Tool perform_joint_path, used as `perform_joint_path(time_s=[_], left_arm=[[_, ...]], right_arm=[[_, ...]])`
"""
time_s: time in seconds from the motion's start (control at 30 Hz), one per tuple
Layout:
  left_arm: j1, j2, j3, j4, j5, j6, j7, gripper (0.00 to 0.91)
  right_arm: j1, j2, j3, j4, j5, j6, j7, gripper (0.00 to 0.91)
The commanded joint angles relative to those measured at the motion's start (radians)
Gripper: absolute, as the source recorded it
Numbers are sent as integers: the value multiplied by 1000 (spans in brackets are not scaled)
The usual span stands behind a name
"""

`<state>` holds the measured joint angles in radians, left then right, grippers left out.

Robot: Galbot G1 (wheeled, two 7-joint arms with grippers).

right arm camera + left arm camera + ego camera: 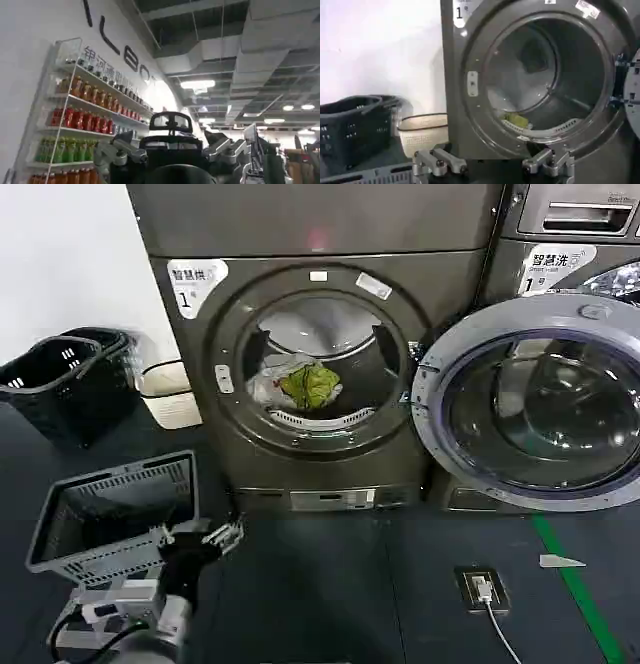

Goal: Grasp the clothes from the dryer.

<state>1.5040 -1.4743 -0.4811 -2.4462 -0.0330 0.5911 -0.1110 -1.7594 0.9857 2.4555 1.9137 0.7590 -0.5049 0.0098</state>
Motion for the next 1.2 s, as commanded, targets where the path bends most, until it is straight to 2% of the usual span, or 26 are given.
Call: perform_joint_path(time_s=[0.03,0.27,1.2], left_arm=[[-1,1,1,-4,-2,4,3,907],[3,2,-1,-15,-4,3,3,907],[12,-2,2,-25,-5,2,7,907]], right_arm=[[-1,1,-1,-1,20,27,-9,907],[2,4,-9,12,45,44,-15,907],[3,8,-12,16,47,48,-28,907]])
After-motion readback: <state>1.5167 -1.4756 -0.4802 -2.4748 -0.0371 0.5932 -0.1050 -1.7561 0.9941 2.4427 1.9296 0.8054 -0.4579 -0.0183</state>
